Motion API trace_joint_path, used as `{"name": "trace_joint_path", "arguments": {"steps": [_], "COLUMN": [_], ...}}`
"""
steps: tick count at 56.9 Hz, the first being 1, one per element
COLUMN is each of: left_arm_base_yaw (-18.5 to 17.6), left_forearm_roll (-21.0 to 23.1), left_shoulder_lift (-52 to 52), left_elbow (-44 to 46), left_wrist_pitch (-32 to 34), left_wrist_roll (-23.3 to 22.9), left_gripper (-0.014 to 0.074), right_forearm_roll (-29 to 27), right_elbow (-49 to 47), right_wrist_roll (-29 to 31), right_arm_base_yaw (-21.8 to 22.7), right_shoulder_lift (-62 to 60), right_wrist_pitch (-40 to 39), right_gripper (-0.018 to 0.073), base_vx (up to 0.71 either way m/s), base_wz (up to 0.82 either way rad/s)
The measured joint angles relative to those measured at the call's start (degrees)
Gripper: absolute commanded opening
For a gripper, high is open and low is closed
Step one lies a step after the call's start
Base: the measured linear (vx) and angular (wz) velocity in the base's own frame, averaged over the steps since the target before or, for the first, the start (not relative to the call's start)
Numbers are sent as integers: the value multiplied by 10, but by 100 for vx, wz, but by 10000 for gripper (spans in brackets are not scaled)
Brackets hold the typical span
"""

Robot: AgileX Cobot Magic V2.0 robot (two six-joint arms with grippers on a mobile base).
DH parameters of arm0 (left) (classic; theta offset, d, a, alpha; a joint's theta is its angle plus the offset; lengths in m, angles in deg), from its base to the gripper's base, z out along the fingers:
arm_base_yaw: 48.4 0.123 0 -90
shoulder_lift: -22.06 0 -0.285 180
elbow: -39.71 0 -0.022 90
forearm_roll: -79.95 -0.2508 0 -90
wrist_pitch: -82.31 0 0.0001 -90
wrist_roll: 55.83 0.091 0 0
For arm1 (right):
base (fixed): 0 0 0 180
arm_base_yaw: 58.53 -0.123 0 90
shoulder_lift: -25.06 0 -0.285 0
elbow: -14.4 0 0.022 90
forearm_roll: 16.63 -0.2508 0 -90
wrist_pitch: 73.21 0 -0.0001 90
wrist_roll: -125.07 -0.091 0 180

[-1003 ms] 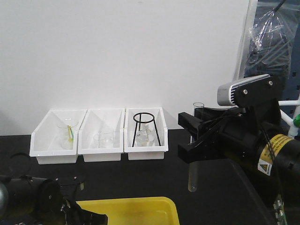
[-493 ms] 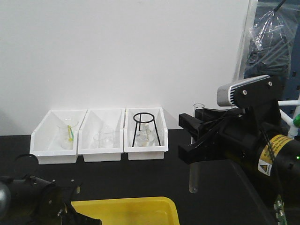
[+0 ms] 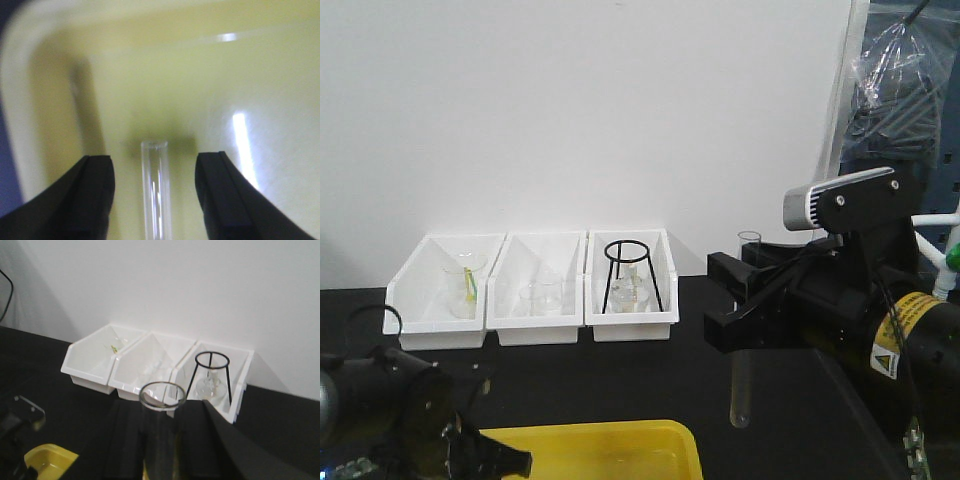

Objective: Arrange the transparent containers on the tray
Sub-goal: 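Lower the left gripper's tube into the yellow tray and release it, then lower the right gripper's tube into the yellow tray and release it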

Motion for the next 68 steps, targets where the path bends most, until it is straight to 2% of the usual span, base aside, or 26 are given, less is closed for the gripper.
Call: {"name": "trace_joint_path", "arguments": {"steps": [12, 24, 34, 48, 68], "left_arm_base_yaw": [1, 1, 1, 1, 1], "left_forearm_roll": [-25, -27, -27, -26, -26], "left_shoulder_lift": [-79, -176, -237, -254, -254], "left_elbow": [84, 132, 134, 134, 134], "left_wrist_pitch": [-20, 14, 49, 50, 46], "left_wrist_roll": [1, 12, 27, 30, 30], "left_gripper": [485, 424, 267, -7, -8], "right_forearm_roll": [-5, -7, -8, -8, -40], "right_elbow": [0, 0, 0, -10, -33], "right_wrist_roll": [-62, -130, -161, -168, -171], "right_arm_base_yaw": [0, 0, -13, -72, -74], "right_shoulder_lift": [31, 79, 116, 189, 235], "right_wrist_pitch": [66, 72, 73, 70, 92], "right_gripper": [-11, -11, -11, -11, -11], "base_vx": [0, 0, 0, 0, 0], "base_wz": [0, 0, 0, 0, 0]}}
